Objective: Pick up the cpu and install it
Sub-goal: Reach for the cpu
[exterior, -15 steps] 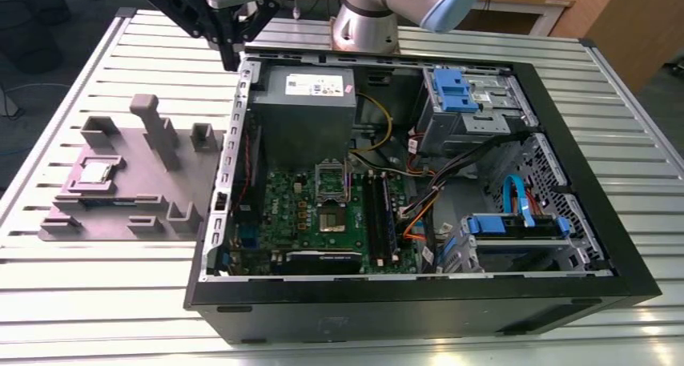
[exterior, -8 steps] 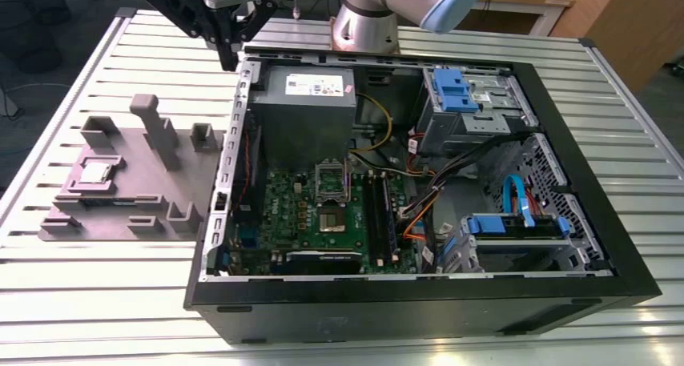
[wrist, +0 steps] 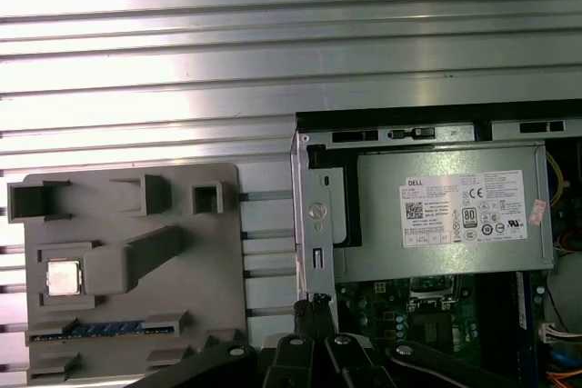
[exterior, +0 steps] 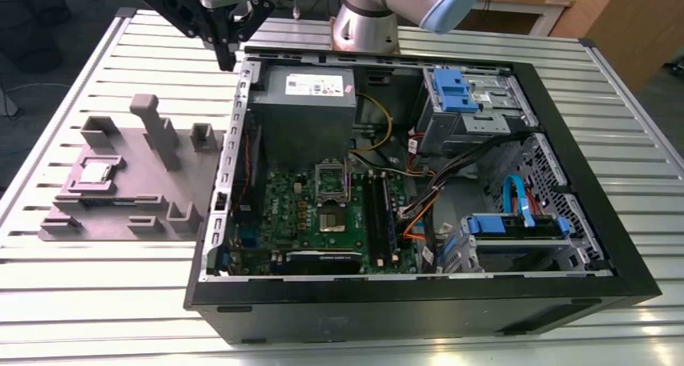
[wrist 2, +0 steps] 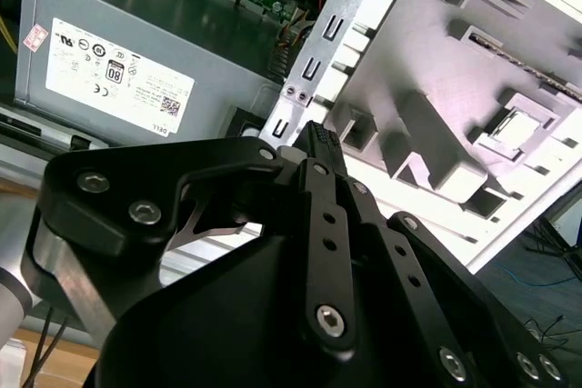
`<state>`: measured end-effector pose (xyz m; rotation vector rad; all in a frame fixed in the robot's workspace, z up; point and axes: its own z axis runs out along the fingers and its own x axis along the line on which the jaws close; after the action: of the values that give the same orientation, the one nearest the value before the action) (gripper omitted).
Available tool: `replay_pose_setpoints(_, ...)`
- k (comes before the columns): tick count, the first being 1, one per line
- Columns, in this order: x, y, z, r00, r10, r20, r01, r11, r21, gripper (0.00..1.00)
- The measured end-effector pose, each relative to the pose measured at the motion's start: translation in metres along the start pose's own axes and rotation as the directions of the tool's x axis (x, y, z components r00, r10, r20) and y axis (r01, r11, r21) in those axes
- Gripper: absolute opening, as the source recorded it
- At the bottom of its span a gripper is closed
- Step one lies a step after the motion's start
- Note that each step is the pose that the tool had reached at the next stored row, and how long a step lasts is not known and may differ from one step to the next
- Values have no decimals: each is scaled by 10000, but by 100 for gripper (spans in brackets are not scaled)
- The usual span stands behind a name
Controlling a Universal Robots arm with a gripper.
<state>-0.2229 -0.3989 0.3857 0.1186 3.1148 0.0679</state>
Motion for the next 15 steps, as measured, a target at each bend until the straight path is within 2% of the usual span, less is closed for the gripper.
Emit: replay_pose_setpoints(15, 49, -4, 0, 10000, 0, 0, 0, 10000, 1, 11)
